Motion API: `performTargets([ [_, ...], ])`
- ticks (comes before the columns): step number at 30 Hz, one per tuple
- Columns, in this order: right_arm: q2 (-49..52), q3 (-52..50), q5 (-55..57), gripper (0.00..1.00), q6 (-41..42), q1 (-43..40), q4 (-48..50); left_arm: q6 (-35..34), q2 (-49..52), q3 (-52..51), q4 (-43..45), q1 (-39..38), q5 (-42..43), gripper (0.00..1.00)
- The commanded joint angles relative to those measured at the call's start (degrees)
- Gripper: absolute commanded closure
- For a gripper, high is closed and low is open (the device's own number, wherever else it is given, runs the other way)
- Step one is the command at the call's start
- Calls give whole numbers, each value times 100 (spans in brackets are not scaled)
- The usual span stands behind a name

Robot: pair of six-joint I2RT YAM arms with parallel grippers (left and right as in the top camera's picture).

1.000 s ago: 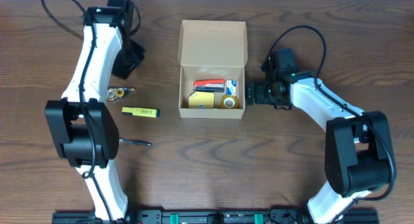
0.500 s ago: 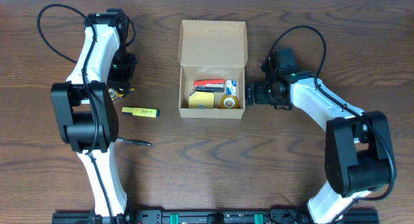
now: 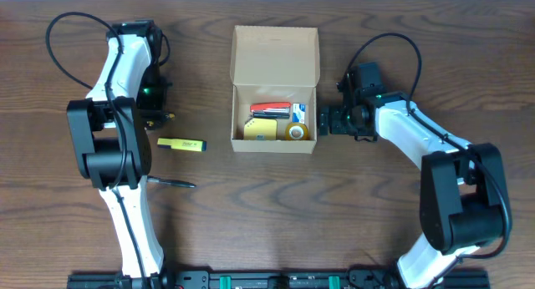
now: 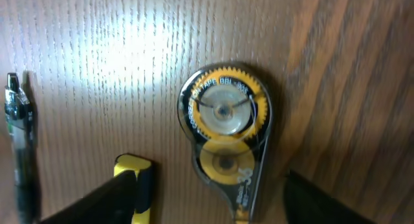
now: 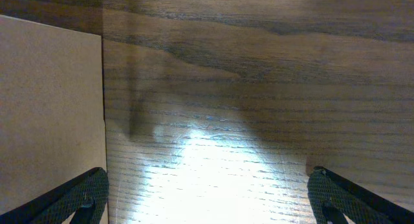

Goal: Pack container
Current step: 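Move the left gripper to the correction tape and grasp it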

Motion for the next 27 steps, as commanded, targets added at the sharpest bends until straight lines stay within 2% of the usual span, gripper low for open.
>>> performTargets([
  [1,7,-11,-22,1,-74,-39,-4,-192,138,-24,50,55,-302,20],
  [7,7,-11,-22,1,-74,-39,-4,-168,140,-35,238,59,-463,5],
  [15,7,-11,-24,1,-74,-39,-4,188,136,-450,857,-13,-446,3],
  [27,7,-11,-24,1,-74,-39,-4,647,118,-787,1161,-26,-365,2],
])
